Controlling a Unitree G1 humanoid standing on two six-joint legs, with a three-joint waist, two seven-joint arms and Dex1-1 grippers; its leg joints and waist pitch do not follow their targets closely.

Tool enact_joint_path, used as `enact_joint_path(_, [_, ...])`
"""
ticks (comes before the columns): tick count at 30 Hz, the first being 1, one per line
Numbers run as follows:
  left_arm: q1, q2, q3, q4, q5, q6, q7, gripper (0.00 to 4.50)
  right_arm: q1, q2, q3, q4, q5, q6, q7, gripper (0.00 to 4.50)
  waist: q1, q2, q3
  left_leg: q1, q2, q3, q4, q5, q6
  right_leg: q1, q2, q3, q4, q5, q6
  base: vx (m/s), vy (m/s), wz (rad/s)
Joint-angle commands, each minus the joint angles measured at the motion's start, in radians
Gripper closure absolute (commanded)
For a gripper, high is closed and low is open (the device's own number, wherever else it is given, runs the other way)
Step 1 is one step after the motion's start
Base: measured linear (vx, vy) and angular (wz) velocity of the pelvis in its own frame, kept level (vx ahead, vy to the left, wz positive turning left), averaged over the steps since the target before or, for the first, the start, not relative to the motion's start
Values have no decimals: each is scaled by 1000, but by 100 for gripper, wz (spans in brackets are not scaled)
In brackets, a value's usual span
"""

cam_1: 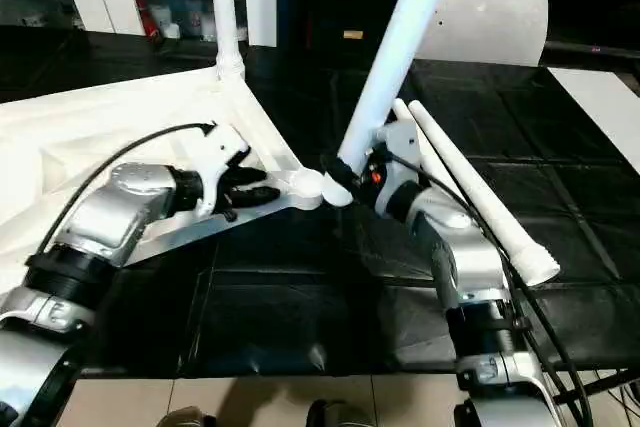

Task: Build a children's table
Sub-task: Insert table leg to table base

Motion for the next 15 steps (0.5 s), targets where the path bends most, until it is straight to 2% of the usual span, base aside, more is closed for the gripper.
enact_joint_path(1, [-14, -6, -18, 33, 21, -10, 5, 280, 0, -12, 4, -21, -4, -10, -2, 261, 2, 14, -90, -9, 25, 3, -66, -62, 60, 85, -74, 45, -77, -302, -139, 0, 0, 0])
enact_joint_path(2, [-18, -4, -27, 52, 37, -27, 15, 280, 0, -12, 5, -22, -5, -10, -3, 261, 3, 16, -90, -8, 25, 3, -66, -60, 63, 84, -74, 45, -77, -296, -139, 0, 0, 0])
enact_joint_path(4, [-32, -4, -40, 101, 61, -59, 15, 302, 2, -10, 4, -23, -8, -11, -2, 261, 2, 13, -89, -8, 24, 4, -66, -66, 67, 84, -73, 44, -80, -306, -135, 0, 0, 0])
enact_joint_path(7, [-37, 0, -53, 127, 77, -58, 12, 325, 6, -8, 7, -23, -13, -13, 1, 261, 5, 15, -89, -5, 28, 2, -67, -69, 62, 83, -77, 45, -78, -309, -143, 0, 0, 0])
enact_joint_path(8, [-38, 4, -58, 133, 85, -65, 12, 336, 6, -6, 9, -24, -14, -13, 2, 261, 5, 10, -87, -7, 28, 2, -68, -74, 62, 84, -77, 44, -80, -319, -142, 0, 0, 0])
enact_joint_path(15, [-46, 9, -62, 159, 96, -79, -8, 387, 3, -2, 13, -21, -18, -13, 7, 261, 5, 11, -85, -7, 25, 2, -68, -91, 58, 82, -78, 41, -89, -394, -113, 0, 0, 0])
